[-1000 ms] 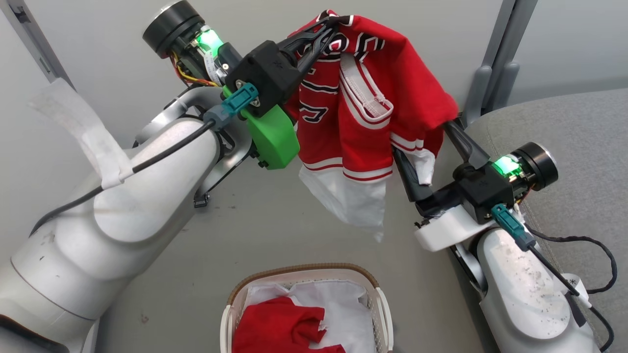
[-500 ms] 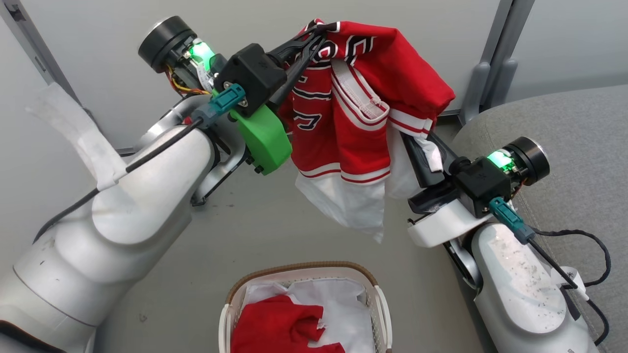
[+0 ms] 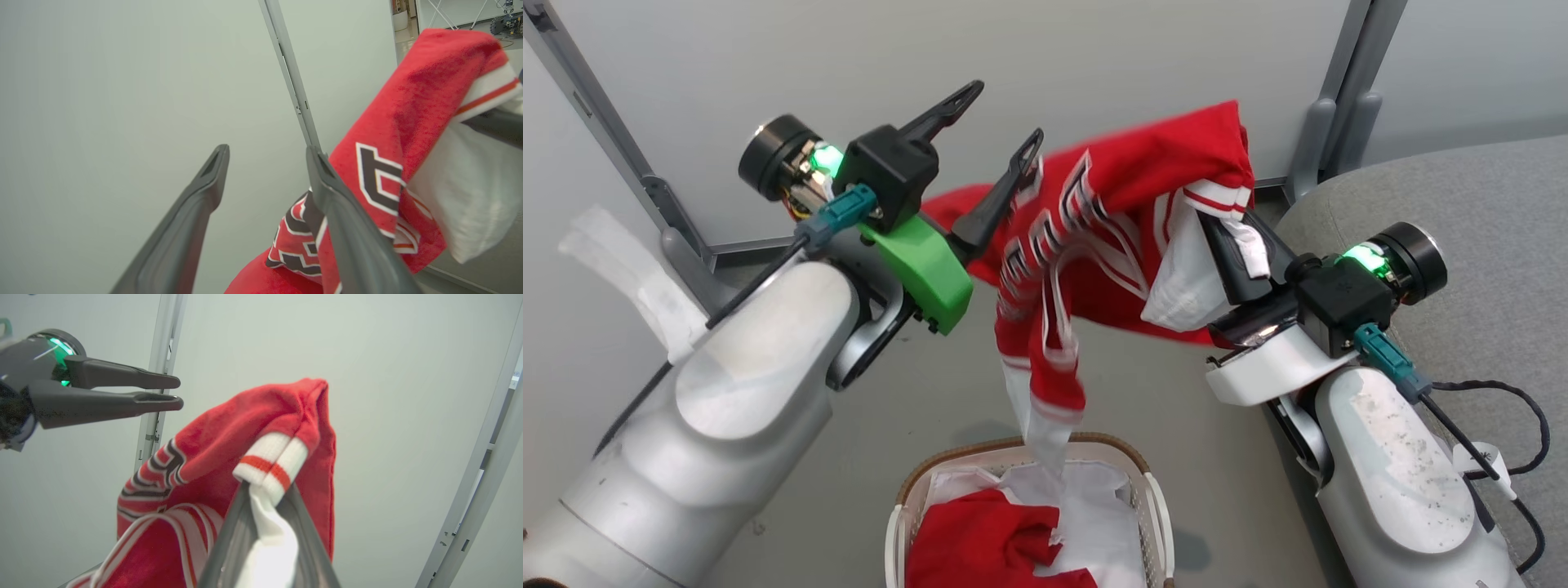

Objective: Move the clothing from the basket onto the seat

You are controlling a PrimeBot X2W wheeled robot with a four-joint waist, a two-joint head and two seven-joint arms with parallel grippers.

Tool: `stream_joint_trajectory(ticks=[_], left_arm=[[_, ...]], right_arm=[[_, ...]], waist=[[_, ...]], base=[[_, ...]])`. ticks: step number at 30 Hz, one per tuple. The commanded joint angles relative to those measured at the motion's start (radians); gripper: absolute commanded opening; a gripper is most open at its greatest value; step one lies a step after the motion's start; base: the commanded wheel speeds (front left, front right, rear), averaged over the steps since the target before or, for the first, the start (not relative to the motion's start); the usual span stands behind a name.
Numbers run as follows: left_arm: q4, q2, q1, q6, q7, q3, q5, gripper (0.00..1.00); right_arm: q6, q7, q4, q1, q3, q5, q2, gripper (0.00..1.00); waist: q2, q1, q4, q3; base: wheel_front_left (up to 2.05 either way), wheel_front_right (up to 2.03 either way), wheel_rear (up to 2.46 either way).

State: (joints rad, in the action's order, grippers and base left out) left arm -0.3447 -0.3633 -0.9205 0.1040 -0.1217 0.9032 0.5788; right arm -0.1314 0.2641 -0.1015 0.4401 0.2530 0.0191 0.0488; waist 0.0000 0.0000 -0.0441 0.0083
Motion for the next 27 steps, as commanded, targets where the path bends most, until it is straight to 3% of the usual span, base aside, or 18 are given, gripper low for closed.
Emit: stream_joint_trajectory(ticks=[1, 17, 27], left_arm=[[-0.007, 0.002, 0.04, -0.008, -0.016, -0.002, 0.014, 1.0], [-0.018, 0.07, 0.367, -0.051, -0.144, -0.045, 0.091, 1.0], [0.021, 0.108, 0.488, -0.053, -0.144, -0.133, 0.021, 1.0]], right_arm=[[0.001, 0.001, 0.004, 0.007, -0.005, -0.005, 0.003, 0.0], [0.001, 0.001, -0.013, -0.018, -0.066, 0.02, 0.003, 0.0], [0.001, 0.001, -0.023, -0.028, -0.109, 0.024, 0.003, 0.0]], waist=[[0.0, 0.0, 0.001, -0.001], [0.0, 0.0, -0.001, -0.009], [0.0, 0.0, 0.006, -0.012]], base=[[0.0, 0.0, 0.0], [0.0, 0.0, 0.0], [0.0, 0.0, 0.0]])
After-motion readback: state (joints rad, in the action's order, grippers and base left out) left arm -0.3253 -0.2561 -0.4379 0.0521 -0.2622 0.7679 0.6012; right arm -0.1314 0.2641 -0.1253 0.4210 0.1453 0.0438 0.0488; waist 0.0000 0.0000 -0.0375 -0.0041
